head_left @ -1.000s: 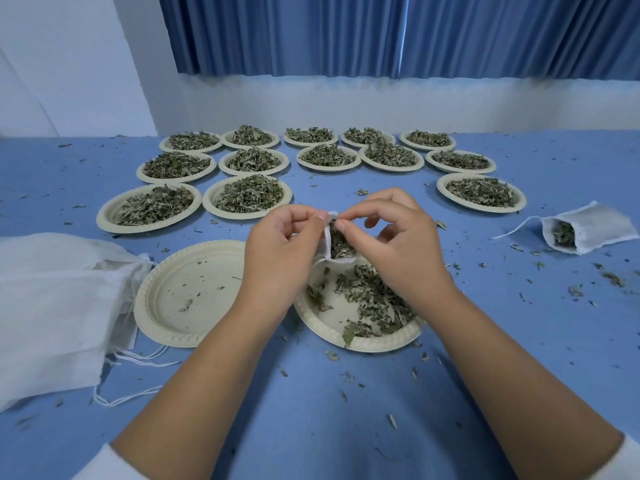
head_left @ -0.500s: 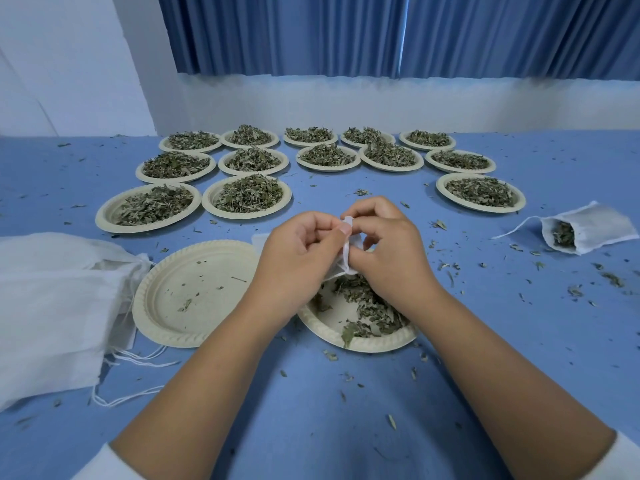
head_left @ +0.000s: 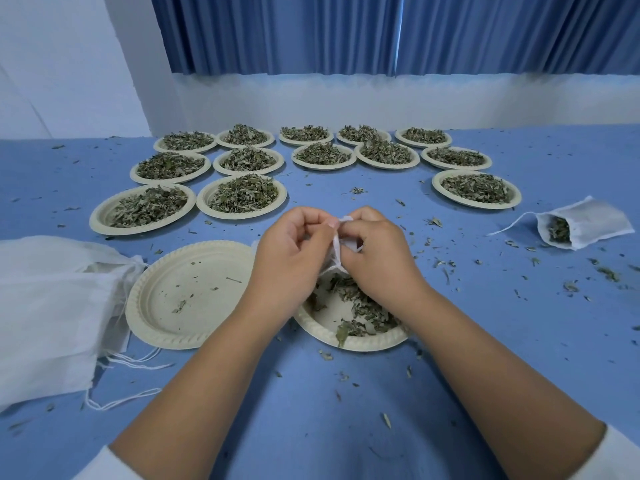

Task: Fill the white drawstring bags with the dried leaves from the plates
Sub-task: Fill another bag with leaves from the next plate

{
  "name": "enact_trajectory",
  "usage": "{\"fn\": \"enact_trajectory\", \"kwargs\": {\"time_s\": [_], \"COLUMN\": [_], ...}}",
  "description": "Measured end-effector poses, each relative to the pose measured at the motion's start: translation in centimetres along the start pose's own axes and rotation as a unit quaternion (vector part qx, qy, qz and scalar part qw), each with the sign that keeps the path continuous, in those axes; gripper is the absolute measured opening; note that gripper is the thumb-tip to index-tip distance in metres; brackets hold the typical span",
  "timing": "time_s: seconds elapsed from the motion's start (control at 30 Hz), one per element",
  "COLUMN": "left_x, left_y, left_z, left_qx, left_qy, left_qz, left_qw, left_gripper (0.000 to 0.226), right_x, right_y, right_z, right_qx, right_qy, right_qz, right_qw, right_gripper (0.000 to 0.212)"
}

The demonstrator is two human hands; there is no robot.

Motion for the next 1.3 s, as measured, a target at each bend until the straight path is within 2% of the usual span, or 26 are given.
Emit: {"fn": "enact_trajectory", "kwargs": {"time_s": [0.1, 0.17, 0.27, 0.33, 0.43, 0.57, 0.7, 0.83, 0.9, 1.0, 1.1, 1.2, 1.3], "left_x": [0.7, 1.3, 2.0, 2.3, 2.3, 2.3, 2.4, 2.3, 2.2, 2.3, 2.2, 2.2, 2.3], "left_y": [0.3, 0.6, 0.9, 1.0, 1.1, 1.1, 1.1, 1.1, 1.1, 1.1, 1.2, 1.2, 1.1], "left_z": [0.5, 0.6, 0.9, 1.1, 1.2, 1.3, 1.4, 1.4, 1.4, 1.5, 1.6, 1.7, 1.7], "left_qx": [0.005, 0.017, 0.027, 0.030, 0.029, 0.026, 0.030, 0.031, 0.031, 0.032, 0.029, 0.028, 0.029], "left_qy": [0.015, 0.006, 0.018, 0.024, 0.028, 0.032, 0.036, 0.039, 0.038, 0.042, 0.043, 0.047, 0.047], "left_qz": [-0.054, -0.079, -0.115, -0.130, -0.132, -0.126, -0.124, -0.122, -0.120, -0.123, -0.121, -0.121, -0.126], "left_qw": [0.998, 0.997, 0.993, 0.991, 0.990, 0.991, 0.991, 0.991, 0.992, 0.991, 0.991, 0.991, 0.990], "left_gripper": [0.010, 0.011, 0.010, 0.010, 0.009, 0.009, 0.009, 0.009, 0.009, 0.009, 0.009, 0.009, 0.009], "right_x": [0.2, 1.1, 2.6, 2.8, 2.2, 1.2, 0.2, 0.8, 1.9, 2.9, 2.3, 1.5, 2.2], "right_y": [0.1, 0.2, 0.4, 0.2, -0.9, -1.7, -1.6, -0.7, -0.2, -0.1, -0.6, -0.8, -0.3], "right_z": [-0.1, -0.1, -0.4, -0.7, -0.5, -0.5, -1.2, -0.8, -1.2, -2.2, -2.2, -1.8, -1.4], "right_qx": [-0.011, -0.030, -0.032, -0.021, -0.023, -0.028, -0.029, 0.009, -0.011, -0.083, -0.135, -0.160, -0.108], "right_qy": [0.051, 0.100, 0.068, 0.028, 0.013, -0.008, -0.077, -0.095, -0.138, -0.187, -0.144, -0.032, -0.032], "right_qz": [0.053, 0.049, 0.071, 0.161, 0.309, 0.373, 0.342, 0.257, 0.220, 0.233, 0.245, 0.237, 0.209], "right_qw": [0.997, 0.993, 0.995, 0.986, 0.951, 0.927, 0.936, 0.962, 0.966, 0.951, 0.949, 0.958, 0.972], "right_gripper": [0.012, 0.014, 0.017, 0.019, 0.019, 0.022, 0.022, 0.013, 0.020, 0.032, 0.036, 0.030, 0.017]}}
Point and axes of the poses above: each hand's wrist, its own y-axis towards the middle knuckle, its own x-axis out of the back of the hand, z = x × y, the point moved 5 cm from there along y, towards the middle knuckle, and after that the axes turned 3 degrees about -z, right-handed, at the moved point
